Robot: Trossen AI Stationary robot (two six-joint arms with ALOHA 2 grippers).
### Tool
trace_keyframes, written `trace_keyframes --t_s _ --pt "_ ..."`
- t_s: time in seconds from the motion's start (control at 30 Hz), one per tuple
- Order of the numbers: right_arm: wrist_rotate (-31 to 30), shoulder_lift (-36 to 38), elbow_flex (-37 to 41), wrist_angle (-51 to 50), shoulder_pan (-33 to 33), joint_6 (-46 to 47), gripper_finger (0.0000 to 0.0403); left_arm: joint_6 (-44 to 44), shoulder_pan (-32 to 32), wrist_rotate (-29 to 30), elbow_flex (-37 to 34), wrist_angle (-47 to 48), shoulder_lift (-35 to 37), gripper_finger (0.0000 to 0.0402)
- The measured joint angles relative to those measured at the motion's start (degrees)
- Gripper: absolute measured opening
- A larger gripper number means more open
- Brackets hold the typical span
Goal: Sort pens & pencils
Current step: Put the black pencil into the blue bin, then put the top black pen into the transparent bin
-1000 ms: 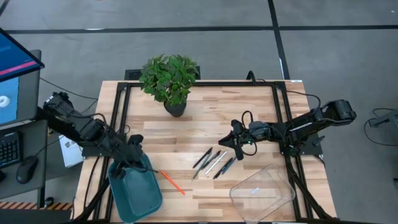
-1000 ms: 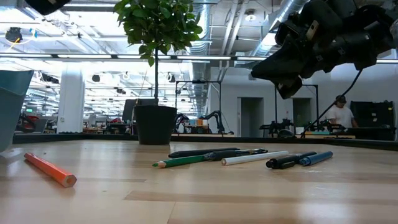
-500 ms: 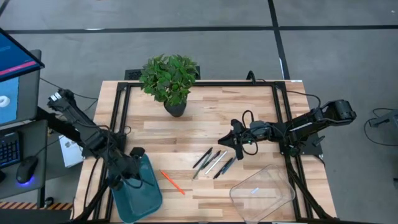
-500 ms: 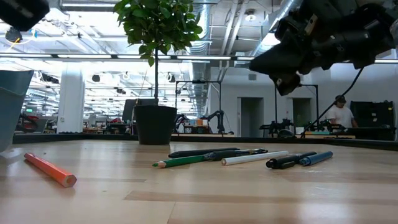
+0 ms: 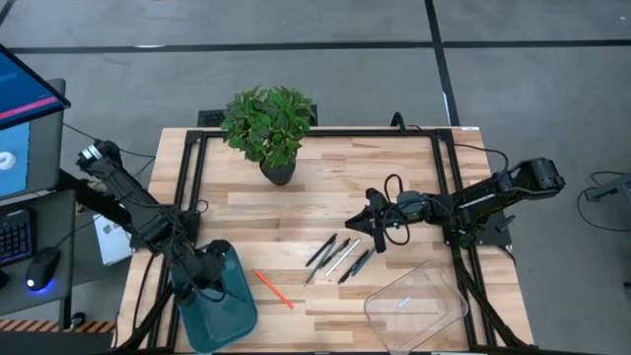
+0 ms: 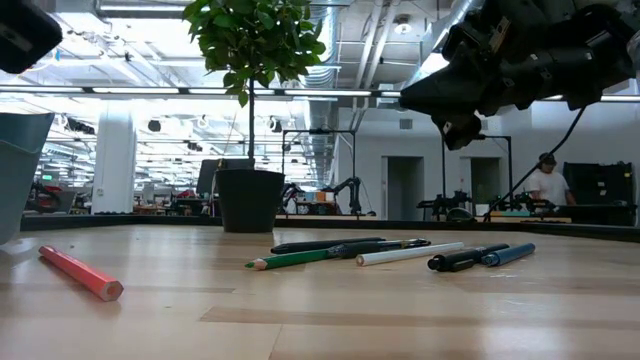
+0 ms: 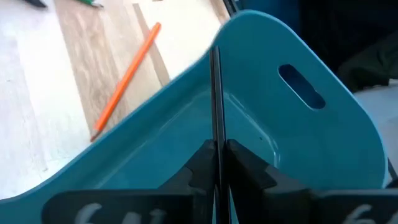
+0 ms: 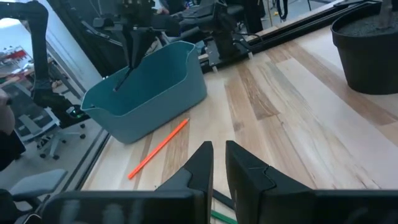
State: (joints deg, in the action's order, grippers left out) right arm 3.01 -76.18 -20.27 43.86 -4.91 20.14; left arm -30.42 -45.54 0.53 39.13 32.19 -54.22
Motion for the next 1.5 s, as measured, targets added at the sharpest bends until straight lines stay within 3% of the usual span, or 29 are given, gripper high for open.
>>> trace_keyframes --t_s 0.47,0.63,0.77,1.1,1.33,1.5 --pt "0.02 0.0 0.0 0.0 0.0 0.0 0.0066 -0.89 -0.04 0.24 0.0 -0.01 0.0 0.0062" --pt "0.0 0.0 0.0 -0.02 0.0 -0.02 0.0066 -0.92 -0.04 4.05 0.02 0.06 0.0 0.0063" --pt "-0.91 0.0 0.0 0.18 0.0 -0.04 0.0066 -0.84 -0.03 12.03 0.02 0.06 0.0 0.0063" --pt "-5.01 0.0 0.0 2.54 0.15 -1.32 0.0066 -1.61 0.34 43.3 0.02 0.06 0.0 0.0063" --pt "-6.4 0.0 0.0 2.53 0.94 -2.64 0.0066 -2.5 7.33 54.05 0.04 -0.34 0.0 0.0063" --pt "-6.47 0.0 0.0 2.41 3.81 -2.62 0.0066 -2.86 15.96 55.71 0.04 -1.99 -0.06 0.0063"
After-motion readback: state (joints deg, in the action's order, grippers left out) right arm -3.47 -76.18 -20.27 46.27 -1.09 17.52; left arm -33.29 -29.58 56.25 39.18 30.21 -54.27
